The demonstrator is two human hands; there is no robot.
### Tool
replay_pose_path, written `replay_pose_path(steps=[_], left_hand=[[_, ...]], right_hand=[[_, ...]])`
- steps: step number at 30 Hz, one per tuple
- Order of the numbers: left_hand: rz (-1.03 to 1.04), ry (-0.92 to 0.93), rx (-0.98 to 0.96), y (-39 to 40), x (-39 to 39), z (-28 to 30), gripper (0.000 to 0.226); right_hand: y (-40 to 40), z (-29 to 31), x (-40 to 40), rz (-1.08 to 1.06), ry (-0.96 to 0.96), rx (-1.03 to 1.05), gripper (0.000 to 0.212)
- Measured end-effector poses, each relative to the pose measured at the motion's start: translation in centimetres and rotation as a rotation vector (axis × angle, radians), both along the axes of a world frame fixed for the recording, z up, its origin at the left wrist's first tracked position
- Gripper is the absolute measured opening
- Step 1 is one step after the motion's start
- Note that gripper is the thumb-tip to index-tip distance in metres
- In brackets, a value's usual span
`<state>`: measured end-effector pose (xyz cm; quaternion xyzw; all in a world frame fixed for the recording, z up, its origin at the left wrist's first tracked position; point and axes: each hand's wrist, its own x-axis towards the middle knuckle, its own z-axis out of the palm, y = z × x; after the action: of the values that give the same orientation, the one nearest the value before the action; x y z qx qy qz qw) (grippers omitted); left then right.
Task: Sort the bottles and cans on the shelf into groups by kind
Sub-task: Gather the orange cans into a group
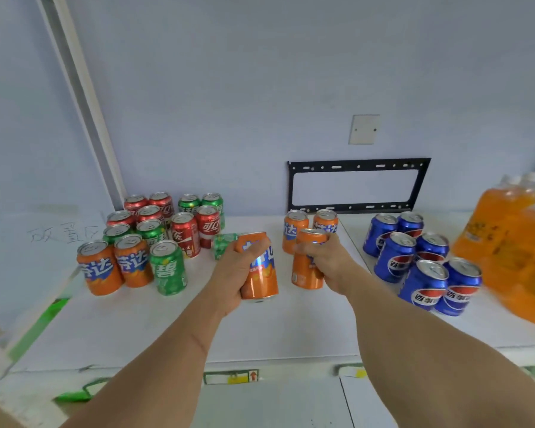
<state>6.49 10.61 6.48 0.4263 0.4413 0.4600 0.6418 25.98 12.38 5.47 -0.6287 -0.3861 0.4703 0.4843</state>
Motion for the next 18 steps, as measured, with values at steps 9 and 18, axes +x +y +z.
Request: replay_pose_path(steps=[9,18], left_hand=[[0.093,0.106,-0.027,0.2,3.6,-1.5,0.057],[0.211,0.179,-0.012,1.0,5.0,-3.4,0.049]], right_hand=[[-0.6,-1.8,4.8,-0.143,-0.15,-0.039,0.08],[2.4,-4.4,6.7,-0.144,-0.113,0.055,0.08]])
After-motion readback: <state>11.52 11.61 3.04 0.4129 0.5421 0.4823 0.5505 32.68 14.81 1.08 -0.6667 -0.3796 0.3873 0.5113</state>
